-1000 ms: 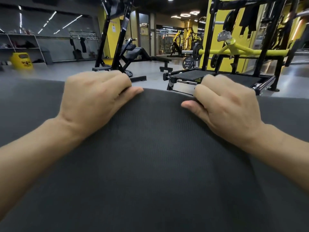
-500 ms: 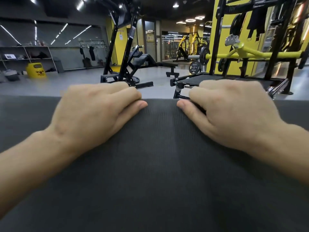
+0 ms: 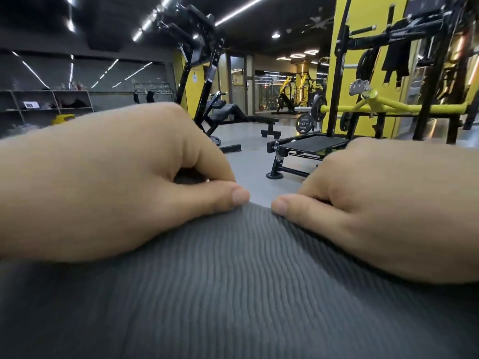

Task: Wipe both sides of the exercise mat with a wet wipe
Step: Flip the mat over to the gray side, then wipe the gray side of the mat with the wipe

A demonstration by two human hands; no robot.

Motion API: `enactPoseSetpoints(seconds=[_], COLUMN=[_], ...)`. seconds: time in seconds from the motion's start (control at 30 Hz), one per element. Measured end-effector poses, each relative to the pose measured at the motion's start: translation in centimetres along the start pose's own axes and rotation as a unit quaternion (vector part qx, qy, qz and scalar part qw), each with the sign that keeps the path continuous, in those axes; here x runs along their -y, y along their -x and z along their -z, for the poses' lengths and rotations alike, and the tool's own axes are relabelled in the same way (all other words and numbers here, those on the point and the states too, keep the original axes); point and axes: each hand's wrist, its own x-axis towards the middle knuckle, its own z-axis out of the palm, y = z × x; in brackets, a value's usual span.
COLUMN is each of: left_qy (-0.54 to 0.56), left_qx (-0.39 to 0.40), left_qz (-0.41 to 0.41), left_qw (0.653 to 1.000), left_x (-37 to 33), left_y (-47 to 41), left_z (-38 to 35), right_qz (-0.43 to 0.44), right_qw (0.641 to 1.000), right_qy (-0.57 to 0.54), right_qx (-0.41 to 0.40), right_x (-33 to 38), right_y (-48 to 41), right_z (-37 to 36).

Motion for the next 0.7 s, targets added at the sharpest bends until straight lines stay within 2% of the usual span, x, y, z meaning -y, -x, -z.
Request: enactPoseSetpoints(seconds=[0.1, 0.17, 0.23, 0.37, 0.5, 0.7], left_qy=[0.024, 0.009, -0.041, -0.144, -0.156, -0.092], left_qx=[0.162, 0.201, 0.173, 0.145, 0.146, 0.094], left_qz=[0.121, 0.158, 0.168, 0.166, 0.166, 0.186], left_qw=[0.979, 0.967, 0.970, 0.965, 0.963, 0.974], left_x=[2.0, 4.6, 7.2, 9.7, 10.0, 10.8], left_y=[-2.2, -2.5, -1.7, 1.7, 5.0, 6.0], left_z=[-1.0, -4.9, -9.8, -18.8, -24.8, -31.2], right_qz=[-0.003, -0.001, 0.002, 0.025, 0.051, 0.025], right_qw=[0.999, 0.998, 0.999, 0.994, 0.973, 0.967], right_qy=[-0.017, -0.023, 0.013, 0.024, -0.011, -0.033], right_qx=[0.051, 0.063, 0.034, -0.100, -0.224, -0.250], right_x=[-1.3, -1.9, -2.1, -1.9, -1.8, -3.6], right_y=[-3.7, -7.0, -9.2, -10.3, -9.9, -10.5], right_z=[-1.1, -4.7, -9.7, -19.9, -28.1, -35.9])
